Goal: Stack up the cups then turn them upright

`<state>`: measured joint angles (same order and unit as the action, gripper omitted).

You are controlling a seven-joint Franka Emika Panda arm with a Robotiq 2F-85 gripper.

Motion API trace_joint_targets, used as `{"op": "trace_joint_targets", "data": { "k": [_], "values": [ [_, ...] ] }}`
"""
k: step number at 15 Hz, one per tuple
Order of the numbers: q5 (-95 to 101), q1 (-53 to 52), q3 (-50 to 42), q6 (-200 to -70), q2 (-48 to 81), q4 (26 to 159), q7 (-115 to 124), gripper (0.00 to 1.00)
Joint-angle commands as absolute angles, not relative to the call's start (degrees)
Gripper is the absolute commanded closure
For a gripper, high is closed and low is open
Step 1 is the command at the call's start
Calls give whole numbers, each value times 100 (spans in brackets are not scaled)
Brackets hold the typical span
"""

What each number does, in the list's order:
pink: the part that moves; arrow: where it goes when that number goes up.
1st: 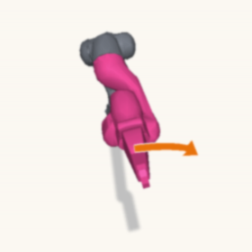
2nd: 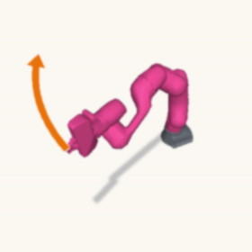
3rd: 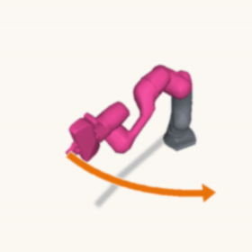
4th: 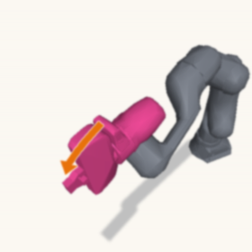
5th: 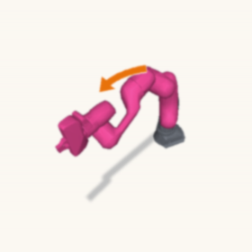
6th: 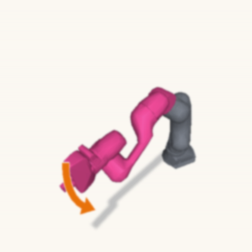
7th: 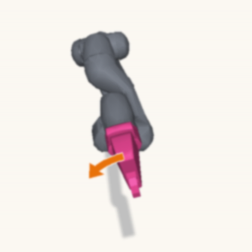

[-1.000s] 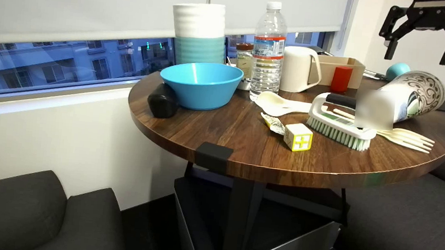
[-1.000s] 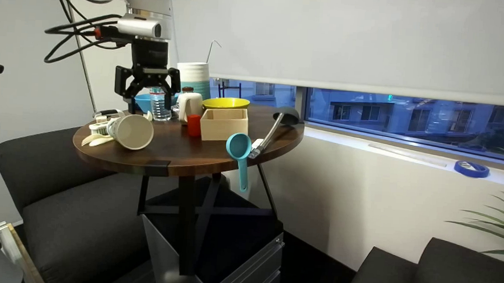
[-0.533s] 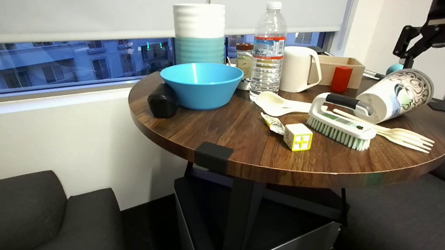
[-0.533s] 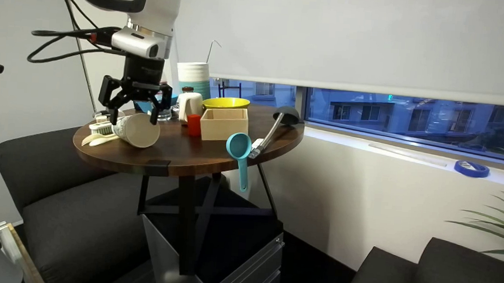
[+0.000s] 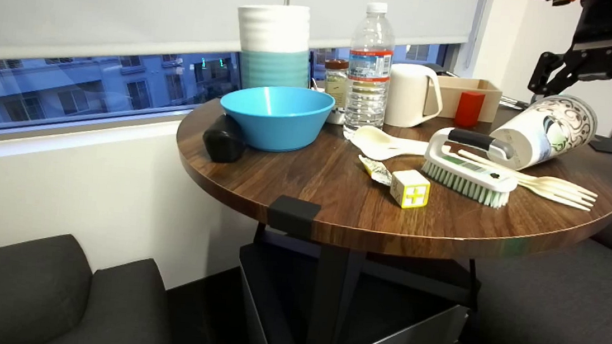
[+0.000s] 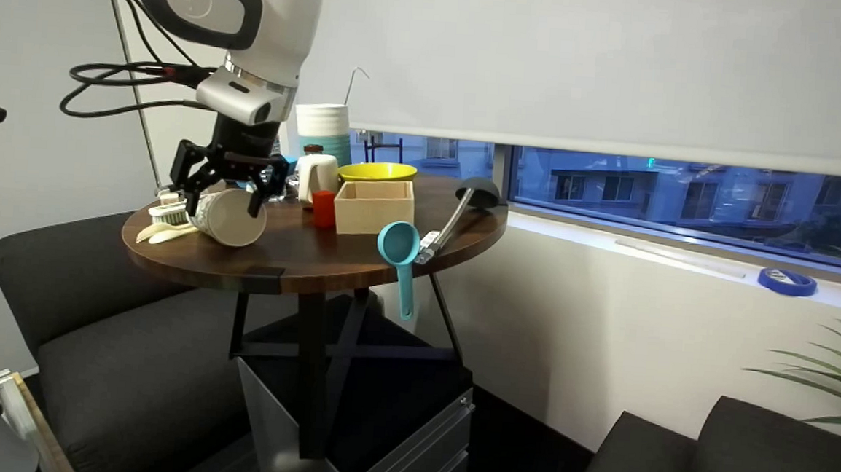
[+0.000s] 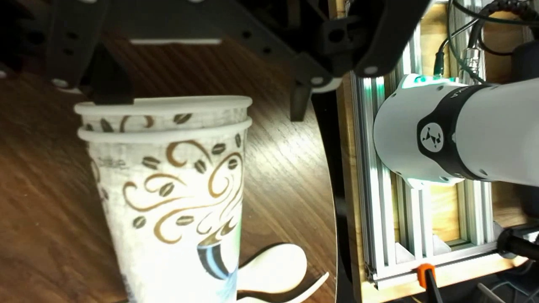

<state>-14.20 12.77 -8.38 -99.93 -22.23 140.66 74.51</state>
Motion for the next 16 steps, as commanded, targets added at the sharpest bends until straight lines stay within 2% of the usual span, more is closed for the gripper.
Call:
{"op": "trace_joint_targets", "data": {
  "k": [1, 10, 12, 16],
  "values": [
    [-1760, 1337, -891, -9944, -2083, 14008, 7266, 31],
    [-2084, 1441, -1024, -10046, -2186, 13999, 7049, 97],
    [-2065, 1463, -1020, -10085, -2215, 13976, 7032, 100],
    [-2013, 1477, -987, -10155, -2308, 13940, 7002, 99]
  ]
}}
